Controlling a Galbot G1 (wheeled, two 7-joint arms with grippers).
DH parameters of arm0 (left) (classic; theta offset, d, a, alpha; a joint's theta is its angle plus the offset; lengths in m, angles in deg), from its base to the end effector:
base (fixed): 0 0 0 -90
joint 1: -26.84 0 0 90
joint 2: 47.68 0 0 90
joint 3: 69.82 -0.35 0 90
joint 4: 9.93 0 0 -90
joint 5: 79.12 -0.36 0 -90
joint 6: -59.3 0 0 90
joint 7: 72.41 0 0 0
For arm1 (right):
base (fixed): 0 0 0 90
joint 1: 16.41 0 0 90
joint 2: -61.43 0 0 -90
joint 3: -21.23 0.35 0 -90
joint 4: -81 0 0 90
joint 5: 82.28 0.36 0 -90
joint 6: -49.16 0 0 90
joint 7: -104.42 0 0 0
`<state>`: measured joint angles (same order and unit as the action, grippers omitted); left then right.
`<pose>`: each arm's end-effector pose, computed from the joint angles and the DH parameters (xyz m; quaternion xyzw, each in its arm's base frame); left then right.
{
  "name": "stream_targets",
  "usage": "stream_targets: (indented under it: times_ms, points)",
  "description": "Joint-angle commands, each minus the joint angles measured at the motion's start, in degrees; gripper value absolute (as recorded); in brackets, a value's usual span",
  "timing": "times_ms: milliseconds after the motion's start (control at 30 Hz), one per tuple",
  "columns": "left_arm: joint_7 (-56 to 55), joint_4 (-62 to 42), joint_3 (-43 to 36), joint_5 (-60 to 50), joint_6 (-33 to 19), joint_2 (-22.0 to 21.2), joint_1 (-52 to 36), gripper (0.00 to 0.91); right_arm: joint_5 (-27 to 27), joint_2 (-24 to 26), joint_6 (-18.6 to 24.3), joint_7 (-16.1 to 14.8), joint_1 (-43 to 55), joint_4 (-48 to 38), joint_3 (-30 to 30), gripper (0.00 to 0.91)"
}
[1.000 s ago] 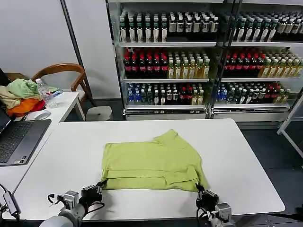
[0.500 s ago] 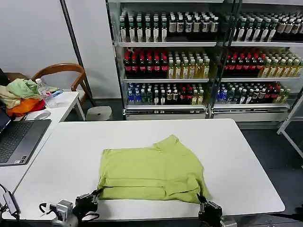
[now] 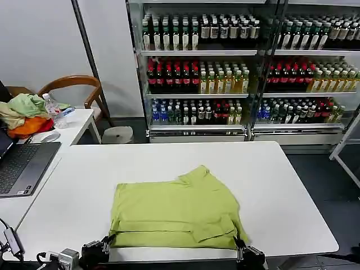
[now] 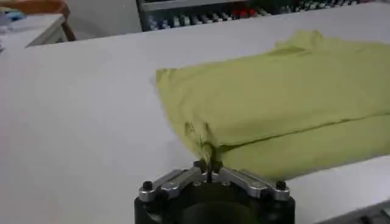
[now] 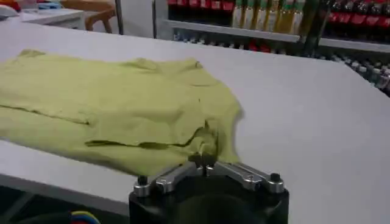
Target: Fold and organize the clothes.
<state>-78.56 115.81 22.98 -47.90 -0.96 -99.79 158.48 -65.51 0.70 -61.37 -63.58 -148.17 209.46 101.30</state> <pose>0.1507 0.0971 -0.2698 -0.1106 -0.9335 -0.0645 0.3350 0.1180 -0.0192 -0.2847 0.1140 -0.9598 0.0617 0.2490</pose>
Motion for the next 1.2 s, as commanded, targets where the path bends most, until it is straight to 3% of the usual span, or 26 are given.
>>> stream_targets:
  times_ms: [33,333,433,533,633,833,1200]
  points:
    - [0.7,2.1,0.6,-3.9,1.3,-0.1,2.2,0.907,-0.4,0.1,-0.3,0.0,-0.6,0.2,-0.3,0.907]
    - [0.2,9.6,1.5,1.9,0.4,-1.7,0.4,0.907,0.0,1.0,-0.4,-0.8,-1.4,6.8,3.7,0.907]
    - [0.2,10.8,4.6,3.3,0.7,-0.4,-1.1,0.907,2.2,2.3,-1.1,-0.6,0.0,9.7,6.6,0.907]
    - [0.1,7.5,5.3,5.8,-0.7,2.0,-6.2,0.907,6.9,3.3,-2.4,0.8,8.5,6.1,8.3,0.907]
    - [-0.1,1.0,2.3,7.8,-1.8,3.5,-12.6,0.907,10.9,4.1,-5.1,2.7,21.3,-1.2,3.2,0.907]
    - [1.5,-11.0,-1.7,10.6,-3.8,4.5,-23.1,0.907,15.4,4.1,-7.3,4.7,36.7,-12.7,-5.8,0.907]
    - [5.1,-25.7,-9.3,10.4,-3.9,4.4,-36.8,0.907,18.0,-2.8,-11.3,5.4,58.5,-30.5,-17.7,0.907]
